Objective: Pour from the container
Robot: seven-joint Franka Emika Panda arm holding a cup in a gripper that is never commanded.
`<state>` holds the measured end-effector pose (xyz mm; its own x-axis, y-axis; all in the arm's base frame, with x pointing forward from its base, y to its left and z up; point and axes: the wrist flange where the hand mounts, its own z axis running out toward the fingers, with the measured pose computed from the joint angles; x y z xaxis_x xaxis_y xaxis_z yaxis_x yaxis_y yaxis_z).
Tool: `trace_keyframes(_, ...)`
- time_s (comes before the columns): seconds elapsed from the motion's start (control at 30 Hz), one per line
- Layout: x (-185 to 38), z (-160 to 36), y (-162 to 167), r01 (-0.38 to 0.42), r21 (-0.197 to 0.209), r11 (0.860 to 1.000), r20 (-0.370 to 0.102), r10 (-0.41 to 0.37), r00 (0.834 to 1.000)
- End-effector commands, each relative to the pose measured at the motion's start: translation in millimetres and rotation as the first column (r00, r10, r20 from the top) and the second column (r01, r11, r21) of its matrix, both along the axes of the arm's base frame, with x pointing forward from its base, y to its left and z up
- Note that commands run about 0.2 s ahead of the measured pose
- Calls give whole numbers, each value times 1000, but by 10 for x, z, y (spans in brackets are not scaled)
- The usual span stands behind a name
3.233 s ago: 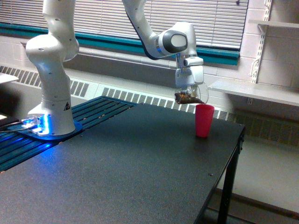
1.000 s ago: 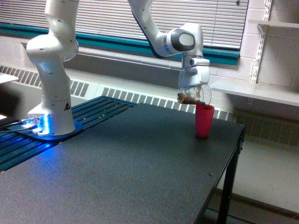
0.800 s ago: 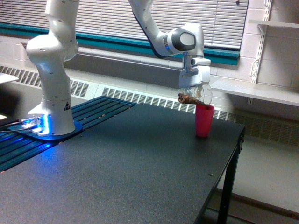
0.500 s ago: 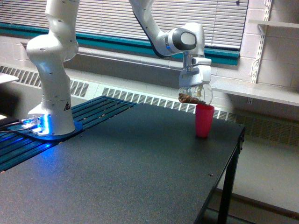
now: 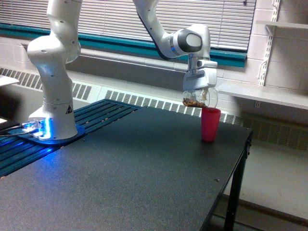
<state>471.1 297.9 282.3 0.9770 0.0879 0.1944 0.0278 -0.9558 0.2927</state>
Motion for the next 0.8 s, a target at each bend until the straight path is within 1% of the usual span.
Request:
trace_keyframes(0.03, -8, 70, 4, -23, -16, 1000, 8, 23, 1000)
trace_keyframes(0.3, -16, 92, -9, -19, -22, 1000, 12, 19, 1000)
trace_keyframes(0.67, -14, 48, 26, -31, -42, 999, -15, 30, 999)
trace_keyframes(0.8, 0, 45, 30, -32, -47, 998, -18, 31, 999)
